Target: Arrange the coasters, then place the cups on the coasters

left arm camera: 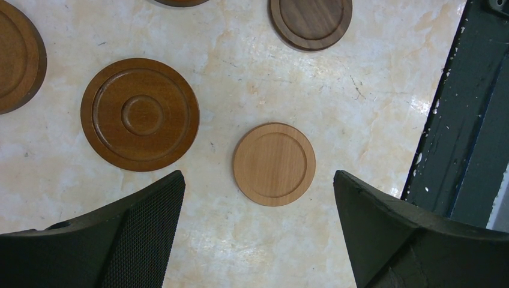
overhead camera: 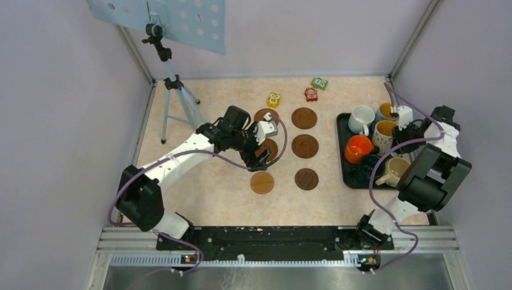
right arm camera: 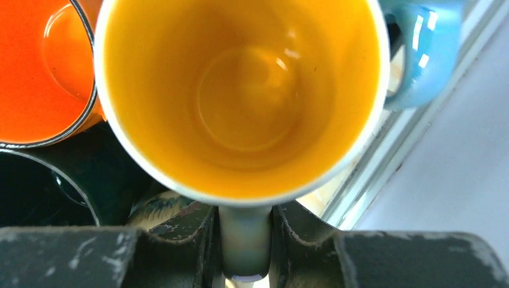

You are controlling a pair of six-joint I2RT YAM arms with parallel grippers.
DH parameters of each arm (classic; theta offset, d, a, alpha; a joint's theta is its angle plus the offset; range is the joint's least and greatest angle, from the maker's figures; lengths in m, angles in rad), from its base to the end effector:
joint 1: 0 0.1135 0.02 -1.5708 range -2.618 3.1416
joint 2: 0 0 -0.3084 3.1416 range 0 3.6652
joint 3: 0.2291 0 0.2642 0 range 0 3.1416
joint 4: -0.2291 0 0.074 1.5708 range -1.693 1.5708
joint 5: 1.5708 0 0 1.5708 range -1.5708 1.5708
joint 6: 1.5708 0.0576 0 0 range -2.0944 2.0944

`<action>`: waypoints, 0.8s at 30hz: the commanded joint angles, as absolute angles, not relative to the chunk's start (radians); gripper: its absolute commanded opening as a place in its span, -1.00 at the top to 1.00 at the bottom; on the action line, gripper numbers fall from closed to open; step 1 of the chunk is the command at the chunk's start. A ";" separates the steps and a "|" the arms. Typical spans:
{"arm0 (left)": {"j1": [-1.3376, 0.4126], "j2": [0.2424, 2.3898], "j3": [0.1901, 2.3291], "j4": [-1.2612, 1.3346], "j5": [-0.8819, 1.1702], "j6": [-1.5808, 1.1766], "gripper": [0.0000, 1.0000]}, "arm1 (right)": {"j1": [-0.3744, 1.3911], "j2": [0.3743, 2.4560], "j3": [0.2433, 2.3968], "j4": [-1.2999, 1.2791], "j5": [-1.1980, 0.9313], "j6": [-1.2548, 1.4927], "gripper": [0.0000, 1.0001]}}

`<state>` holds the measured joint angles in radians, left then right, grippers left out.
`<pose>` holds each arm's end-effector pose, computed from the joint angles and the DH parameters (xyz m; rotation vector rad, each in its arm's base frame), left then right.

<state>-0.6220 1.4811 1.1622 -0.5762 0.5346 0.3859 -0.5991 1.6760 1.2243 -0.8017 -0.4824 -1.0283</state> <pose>0.2534 -0.2178 0.3006 1.3781 2.0149 -0.7614 0.3034 -0.1748 0.2431 -0.6474 2.4944 0.1355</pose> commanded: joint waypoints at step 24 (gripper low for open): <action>-0.544 1.431 1.239 -0.583 0.619 0.344 -0.97 | -0.640 1.407 1.525 -0.924 -0.781 -0.769 1.00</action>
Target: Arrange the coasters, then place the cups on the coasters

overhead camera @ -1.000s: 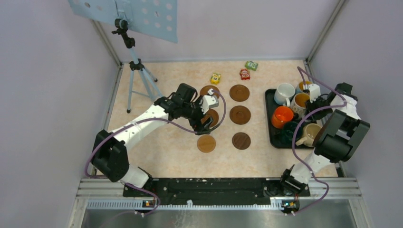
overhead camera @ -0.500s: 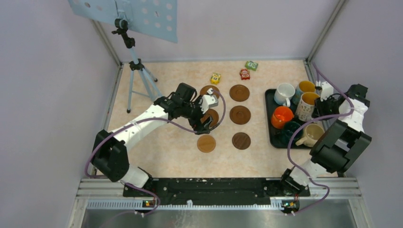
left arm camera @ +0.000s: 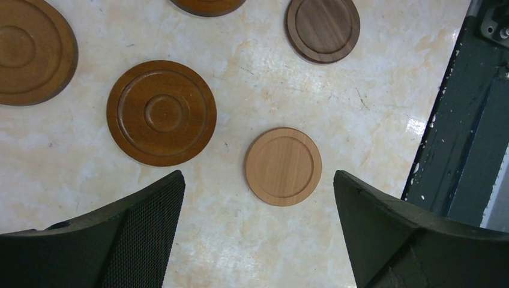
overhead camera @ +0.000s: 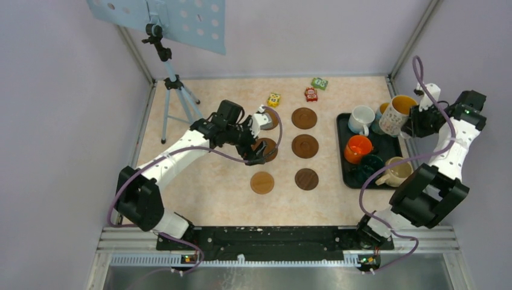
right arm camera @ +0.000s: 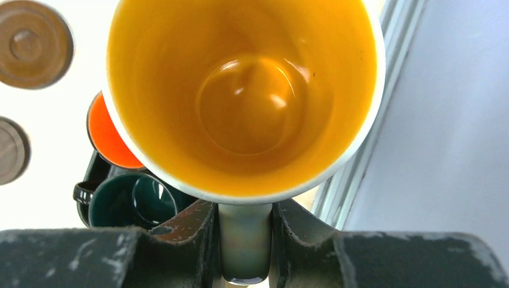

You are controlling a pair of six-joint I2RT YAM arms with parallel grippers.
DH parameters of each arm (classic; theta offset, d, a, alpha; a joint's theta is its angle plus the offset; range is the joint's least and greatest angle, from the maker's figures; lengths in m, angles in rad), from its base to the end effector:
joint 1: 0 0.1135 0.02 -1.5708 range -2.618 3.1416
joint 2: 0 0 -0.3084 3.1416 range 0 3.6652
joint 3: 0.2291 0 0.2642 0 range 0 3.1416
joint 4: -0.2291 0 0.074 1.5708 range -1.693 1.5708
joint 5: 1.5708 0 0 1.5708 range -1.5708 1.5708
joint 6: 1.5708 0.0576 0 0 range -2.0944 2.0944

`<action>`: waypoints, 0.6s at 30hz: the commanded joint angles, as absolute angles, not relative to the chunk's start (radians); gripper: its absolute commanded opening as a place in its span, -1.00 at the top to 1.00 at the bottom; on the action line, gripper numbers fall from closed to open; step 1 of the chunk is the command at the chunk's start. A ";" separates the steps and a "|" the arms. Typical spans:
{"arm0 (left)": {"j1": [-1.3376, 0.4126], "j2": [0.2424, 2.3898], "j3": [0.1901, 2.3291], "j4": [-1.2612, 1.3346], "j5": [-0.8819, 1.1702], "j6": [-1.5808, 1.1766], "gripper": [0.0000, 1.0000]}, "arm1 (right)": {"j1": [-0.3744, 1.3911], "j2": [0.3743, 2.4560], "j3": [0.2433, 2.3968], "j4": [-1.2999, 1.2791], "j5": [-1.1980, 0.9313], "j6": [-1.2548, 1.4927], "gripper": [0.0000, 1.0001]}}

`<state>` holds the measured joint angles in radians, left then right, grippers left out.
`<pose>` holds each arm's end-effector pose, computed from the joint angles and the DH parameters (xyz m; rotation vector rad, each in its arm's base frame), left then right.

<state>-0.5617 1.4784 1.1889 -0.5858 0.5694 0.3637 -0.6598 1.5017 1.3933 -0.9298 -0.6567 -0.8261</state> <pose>0.2659 -0.2041 0.3106 1.2969 2.0305 -0.7836 0.2758 -0.1694 0.3499 -0.4070 2.2909 0.1538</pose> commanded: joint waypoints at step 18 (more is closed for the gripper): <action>-0.498 1.364 1.237 -0.617 0.576 0.341 -0.98 | 0.231 1.492 1.560 -0.533 -0.091 -0.138 1.00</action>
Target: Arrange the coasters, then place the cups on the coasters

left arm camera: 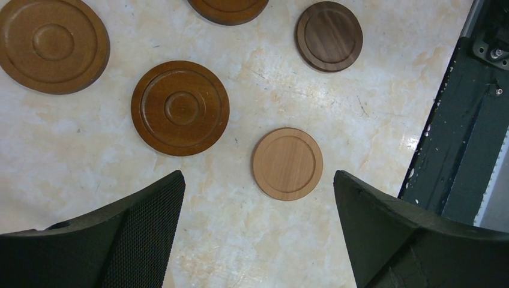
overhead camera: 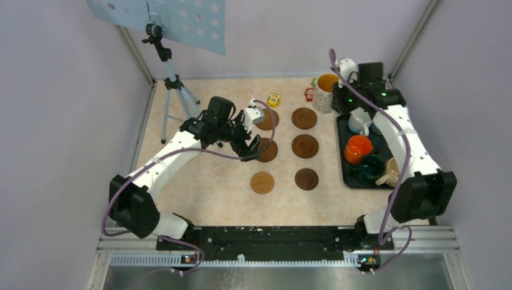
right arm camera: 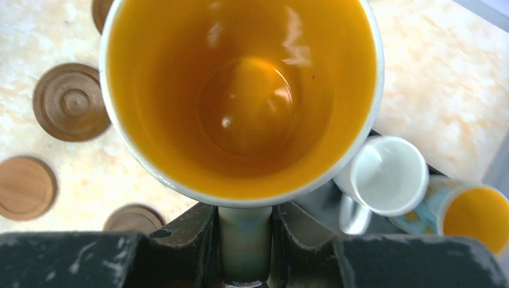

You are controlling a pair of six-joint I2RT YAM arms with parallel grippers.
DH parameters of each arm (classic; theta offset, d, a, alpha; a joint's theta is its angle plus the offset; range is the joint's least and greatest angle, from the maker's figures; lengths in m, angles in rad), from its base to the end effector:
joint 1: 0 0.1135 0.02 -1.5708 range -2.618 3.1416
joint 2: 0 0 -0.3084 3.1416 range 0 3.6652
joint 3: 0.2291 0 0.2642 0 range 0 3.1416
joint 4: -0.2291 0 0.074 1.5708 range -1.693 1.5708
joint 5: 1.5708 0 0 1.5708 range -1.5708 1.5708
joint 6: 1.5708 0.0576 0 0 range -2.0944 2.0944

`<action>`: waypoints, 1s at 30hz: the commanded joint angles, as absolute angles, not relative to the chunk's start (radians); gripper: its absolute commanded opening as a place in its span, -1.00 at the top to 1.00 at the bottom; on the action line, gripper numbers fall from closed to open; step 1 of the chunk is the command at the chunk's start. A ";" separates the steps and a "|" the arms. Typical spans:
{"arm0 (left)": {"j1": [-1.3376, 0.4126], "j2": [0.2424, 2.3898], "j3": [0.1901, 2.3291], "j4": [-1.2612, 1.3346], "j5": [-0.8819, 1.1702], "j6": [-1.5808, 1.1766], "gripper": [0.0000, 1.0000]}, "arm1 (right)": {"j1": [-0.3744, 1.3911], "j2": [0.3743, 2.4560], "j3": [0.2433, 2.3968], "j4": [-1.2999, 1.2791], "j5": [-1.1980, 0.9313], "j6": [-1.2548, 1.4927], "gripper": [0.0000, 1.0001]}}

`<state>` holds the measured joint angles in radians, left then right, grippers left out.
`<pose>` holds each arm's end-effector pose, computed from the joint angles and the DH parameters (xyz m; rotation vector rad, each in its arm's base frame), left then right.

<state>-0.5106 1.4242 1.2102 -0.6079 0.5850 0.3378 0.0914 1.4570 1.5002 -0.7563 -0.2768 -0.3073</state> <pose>0.2656 -0.1852 0.3332 1.2133 2.0149 -0.7800 0.3345 0.0465 0.4063 -0.5872 2.1816 0.2011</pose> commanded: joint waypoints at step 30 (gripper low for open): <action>-0.405 1.248 1.221 -0.610 0.538 0.302 -0.97 | 0.641 1.891 1.566 -0.045 0.188 0.195 1.00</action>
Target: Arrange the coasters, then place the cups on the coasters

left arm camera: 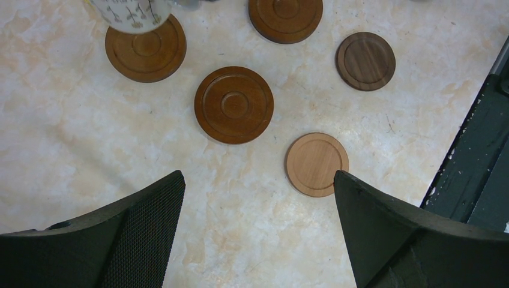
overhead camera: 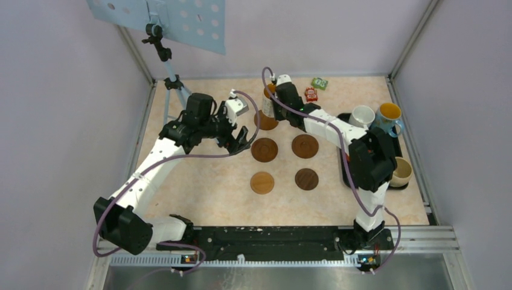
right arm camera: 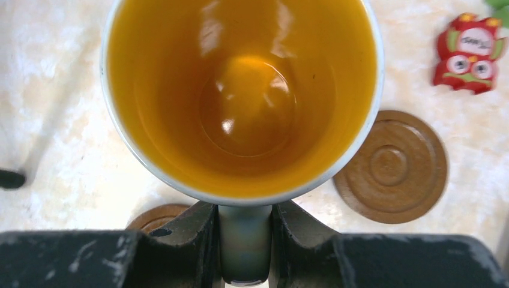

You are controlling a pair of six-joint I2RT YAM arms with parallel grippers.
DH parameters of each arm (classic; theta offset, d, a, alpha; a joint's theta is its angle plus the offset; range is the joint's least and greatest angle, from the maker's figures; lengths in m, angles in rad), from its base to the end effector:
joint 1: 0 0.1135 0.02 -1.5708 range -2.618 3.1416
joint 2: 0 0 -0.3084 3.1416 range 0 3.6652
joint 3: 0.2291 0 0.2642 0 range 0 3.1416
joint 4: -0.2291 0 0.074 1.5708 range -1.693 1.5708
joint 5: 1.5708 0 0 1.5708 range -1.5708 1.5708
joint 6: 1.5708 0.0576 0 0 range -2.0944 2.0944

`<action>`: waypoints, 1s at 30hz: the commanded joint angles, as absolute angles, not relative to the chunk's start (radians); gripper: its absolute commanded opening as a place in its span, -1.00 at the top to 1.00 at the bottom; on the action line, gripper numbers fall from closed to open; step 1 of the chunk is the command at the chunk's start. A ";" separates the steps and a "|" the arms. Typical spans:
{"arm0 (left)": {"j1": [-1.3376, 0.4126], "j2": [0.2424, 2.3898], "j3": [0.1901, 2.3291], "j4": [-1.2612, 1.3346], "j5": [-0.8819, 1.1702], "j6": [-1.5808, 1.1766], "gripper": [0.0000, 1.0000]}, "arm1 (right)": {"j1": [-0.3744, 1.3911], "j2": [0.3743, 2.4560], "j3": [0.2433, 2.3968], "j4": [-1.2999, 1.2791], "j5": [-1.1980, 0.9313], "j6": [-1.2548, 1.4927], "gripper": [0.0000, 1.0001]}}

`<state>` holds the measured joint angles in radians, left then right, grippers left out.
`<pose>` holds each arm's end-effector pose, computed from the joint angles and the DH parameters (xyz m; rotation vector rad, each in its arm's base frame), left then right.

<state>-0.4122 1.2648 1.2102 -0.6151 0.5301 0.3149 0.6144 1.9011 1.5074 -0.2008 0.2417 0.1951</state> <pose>0.2488 -0.1406 0.3767 1.0472 1.9440 -0.6451 0.4069 0.2702 0.2892 -0.3116 2.1304 0.2094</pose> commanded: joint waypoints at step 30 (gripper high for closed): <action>-0.399 1.238 1.231 -0.632 0.532 0.322 -0.97 | 0.584 2.020 1.644 -0.042 0.009 0.006 1.00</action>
<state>-0.4049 1.2648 1.2102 -0.6403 0.5301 0.3161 0.5938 2.0434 1.5768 -0.2054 0.0238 0.0174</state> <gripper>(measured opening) 0.987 0.238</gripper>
